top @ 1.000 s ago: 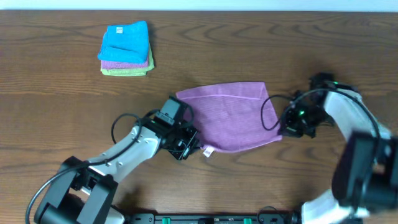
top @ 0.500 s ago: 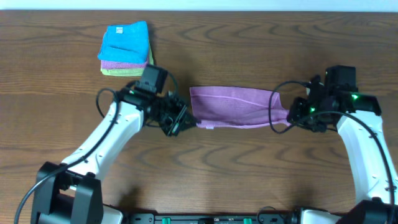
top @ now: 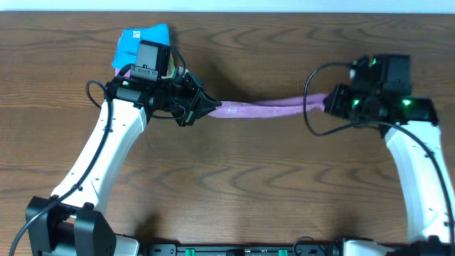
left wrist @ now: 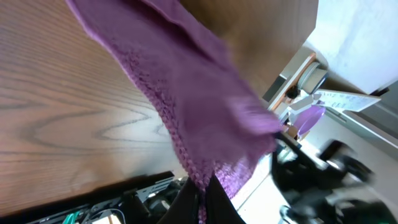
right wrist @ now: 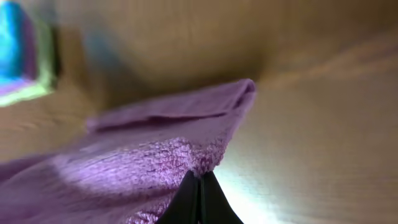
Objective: Fold the cloth
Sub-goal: 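Lift the cloth with both grippers and stretch it apart sideways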
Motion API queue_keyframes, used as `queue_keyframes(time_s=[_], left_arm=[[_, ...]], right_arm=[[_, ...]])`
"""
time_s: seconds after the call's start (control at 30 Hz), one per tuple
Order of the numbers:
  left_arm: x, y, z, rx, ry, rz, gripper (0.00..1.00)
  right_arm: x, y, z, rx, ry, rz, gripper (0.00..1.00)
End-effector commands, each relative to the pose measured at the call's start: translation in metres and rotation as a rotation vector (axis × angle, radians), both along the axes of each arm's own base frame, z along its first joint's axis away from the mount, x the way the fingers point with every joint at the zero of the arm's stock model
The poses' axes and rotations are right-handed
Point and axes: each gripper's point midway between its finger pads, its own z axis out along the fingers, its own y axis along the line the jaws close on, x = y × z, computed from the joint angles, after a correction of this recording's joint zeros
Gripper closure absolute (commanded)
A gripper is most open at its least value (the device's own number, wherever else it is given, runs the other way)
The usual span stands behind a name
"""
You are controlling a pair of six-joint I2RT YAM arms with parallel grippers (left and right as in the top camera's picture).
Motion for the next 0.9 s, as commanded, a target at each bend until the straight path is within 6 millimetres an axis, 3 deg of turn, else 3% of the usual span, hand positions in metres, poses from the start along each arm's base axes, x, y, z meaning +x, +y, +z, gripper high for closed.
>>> queue_keyframes(time_s=[0.0,0.3,0.5,0.87], left_arm=[[0.002,0.0,0.011,-0.008,-0.043,-0.015,0.94],[0.021,0.016,0.014,0.021,-0.097,0.047,0.94],[0.034,0.018,0.03,0.005,-0.167,0.058,0.94],[0.006,0.024,0.012,0.066,-0.059,0.006,0.94]], right_arm=[[0.006,-0.001,0.028,-0.011,-0.059,-0.017,0.98],[0.006,-0.001,0.032,-0.013,-0.06,-0.022,0.98],[0.01,-0.002,0.034,-0.016,-0.081,-0.024,0.98],[-0.014,-0.001,0.018,-0.013,0.041,-0.023,0.98]])
